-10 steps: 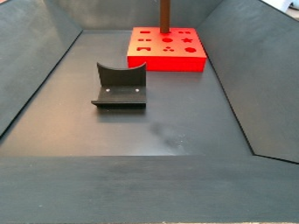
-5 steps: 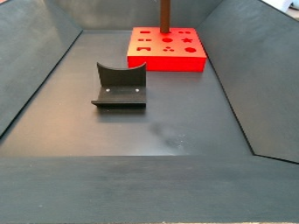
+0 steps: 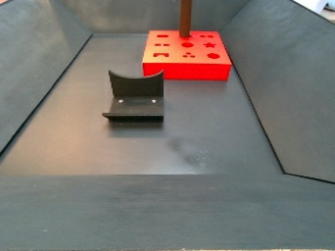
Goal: Pick up the oval object. Move up. Move to above the board. Insert the oval object.
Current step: Insert the oval object.
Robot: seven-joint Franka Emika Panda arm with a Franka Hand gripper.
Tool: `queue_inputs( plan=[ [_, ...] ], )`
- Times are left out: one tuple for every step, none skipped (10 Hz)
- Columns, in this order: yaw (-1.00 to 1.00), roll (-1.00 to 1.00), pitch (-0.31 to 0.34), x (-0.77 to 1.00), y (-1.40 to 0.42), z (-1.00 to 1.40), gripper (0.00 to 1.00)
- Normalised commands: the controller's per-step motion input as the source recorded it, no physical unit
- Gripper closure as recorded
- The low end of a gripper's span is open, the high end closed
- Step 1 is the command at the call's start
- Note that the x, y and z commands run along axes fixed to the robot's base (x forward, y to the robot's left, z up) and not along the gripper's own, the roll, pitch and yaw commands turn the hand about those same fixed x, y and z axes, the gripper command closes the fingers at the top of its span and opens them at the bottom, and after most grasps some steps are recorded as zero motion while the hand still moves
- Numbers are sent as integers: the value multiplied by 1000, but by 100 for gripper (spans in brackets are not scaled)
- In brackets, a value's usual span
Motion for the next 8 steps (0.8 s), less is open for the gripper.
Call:
queue_inputs(
  plan=[
    [0,0,0,-123,3,-69,100],
    [0,0,0,-129,23,-49,100],
    [-6,0,0,-131,29,-9,100],
    [-6,0,0,-69,0,0,100],
    [-60,47,57,0,0,20,100],
    [-306,114,136,143,0,49,100],
    [-340,120,191,109,0,63,100],
    [-226,71,207,34,0,100,100]
  ],
)
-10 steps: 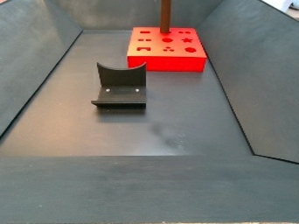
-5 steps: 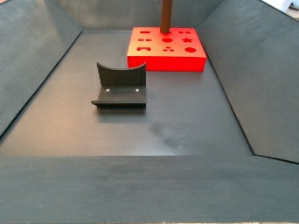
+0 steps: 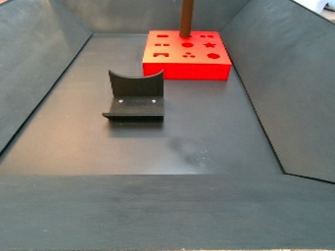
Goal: Pick up the oval object. Move up. Move to above the board. Insert the oval object.
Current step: Insert the oval object.
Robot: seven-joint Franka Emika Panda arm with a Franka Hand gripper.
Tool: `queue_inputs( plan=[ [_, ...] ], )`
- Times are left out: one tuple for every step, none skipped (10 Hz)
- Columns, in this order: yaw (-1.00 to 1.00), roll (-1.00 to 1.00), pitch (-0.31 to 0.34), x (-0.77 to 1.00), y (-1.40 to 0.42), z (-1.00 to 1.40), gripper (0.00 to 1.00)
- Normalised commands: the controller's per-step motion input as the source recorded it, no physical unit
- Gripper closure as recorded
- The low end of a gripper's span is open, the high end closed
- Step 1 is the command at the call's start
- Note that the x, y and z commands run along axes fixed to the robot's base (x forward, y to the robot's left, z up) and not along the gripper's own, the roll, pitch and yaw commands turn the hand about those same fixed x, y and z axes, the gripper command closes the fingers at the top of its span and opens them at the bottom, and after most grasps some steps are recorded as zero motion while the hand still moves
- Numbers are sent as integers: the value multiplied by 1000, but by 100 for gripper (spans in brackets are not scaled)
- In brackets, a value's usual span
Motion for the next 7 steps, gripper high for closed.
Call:
queue_inputs(
  plan=[
    [-40,36,157,0,14,14,100],
    [0,11,57,0,0,0,100],
    [0,17,17,0,0,0,100],
    [0,20,3,0,0,0,100],
    [9,4,0,0,0,-37,100],
    [20,10,0,0,0,-157,100],
    [11,30,0,0,0,-191,100]
  ],
)
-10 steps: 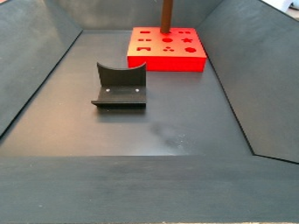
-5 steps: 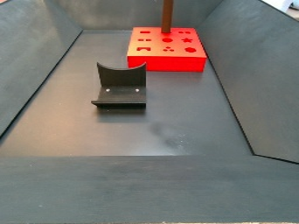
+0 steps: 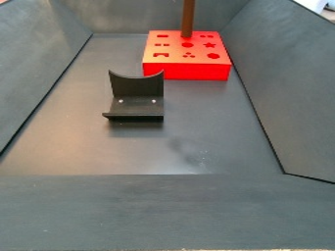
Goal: Pick up the oval object. Move up. Move to above the board. Insert the oval object.
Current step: Insert the oval object.
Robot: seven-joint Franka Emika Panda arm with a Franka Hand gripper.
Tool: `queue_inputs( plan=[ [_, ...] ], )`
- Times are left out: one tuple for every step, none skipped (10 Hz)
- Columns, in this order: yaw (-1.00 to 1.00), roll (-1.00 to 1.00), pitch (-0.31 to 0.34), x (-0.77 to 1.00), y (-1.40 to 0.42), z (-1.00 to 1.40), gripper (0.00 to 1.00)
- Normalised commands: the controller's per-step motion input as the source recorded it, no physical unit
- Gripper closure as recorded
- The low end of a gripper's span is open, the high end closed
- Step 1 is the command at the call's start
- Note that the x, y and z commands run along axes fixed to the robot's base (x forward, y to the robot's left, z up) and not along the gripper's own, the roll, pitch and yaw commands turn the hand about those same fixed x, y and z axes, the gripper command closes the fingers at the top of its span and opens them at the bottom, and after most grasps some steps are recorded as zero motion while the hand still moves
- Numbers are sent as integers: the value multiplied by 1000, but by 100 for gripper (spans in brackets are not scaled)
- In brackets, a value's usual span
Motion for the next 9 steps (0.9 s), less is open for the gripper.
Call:
queue_inputs(
  plan=[
    [17,90,37,0,-57,-263,100],
    [29,70,29,0,-57,-240,100],
    [31,26,0,0,-29,-157,100],
    [197,147,14,60,-140,-214,100],
    [200,154,50,149,-94,-237,100],
    [14,0,3,63,14,-154,100],
    [40,61,50,0,83,-126,100],
    [211,351,163,0,0,-51,100],
    [23,379,274,211,0,-94,100]
  ],
)
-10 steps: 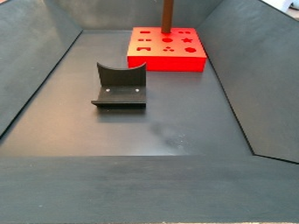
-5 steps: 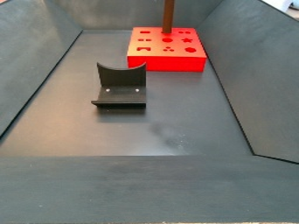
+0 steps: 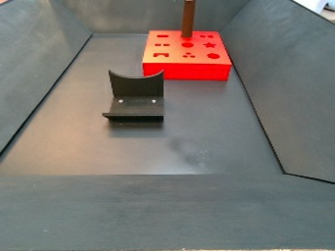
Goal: Pick up the oval object. Move up. Move to above the board. Insert the oval object.
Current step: Insert the oval object.
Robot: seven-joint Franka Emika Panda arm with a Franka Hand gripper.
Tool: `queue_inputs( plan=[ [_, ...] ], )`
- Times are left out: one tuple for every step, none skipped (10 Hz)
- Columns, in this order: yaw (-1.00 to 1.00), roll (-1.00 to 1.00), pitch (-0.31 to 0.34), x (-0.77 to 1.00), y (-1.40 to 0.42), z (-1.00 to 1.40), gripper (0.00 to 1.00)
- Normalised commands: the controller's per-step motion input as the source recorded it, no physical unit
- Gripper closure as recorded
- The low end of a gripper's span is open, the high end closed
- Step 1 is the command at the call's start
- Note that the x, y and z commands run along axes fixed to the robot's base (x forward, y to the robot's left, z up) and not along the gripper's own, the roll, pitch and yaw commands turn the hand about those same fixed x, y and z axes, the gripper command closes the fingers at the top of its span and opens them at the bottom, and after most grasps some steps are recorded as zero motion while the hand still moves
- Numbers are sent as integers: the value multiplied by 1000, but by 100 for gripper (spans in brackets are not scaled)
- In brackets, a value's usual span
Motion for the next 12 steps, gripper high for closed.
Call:
queue_inputs(
  plan=[
    [-63,291,416,346,0,-120,100],
    [-134,229,443,331,0,-114,100],
    [-163,164,454,326,0,-146,100],
    [-217,69,460,323,0,-211,100],
    [-280,0,434,329,0,-297,100],
    [-311,-49,377,371,0,-369,100],
    [-314,-140,274,477,0,-451,100],
    [-220,-193,44,269,49,-291,100],
    [-23,-34,0,0,0,-40,100],
    [0,0,-9,0,0,0,100],
    [0,0,-30,0,0,-86,100],
    [-74,71,-64,-57,-71,-634,100]
  ],
)
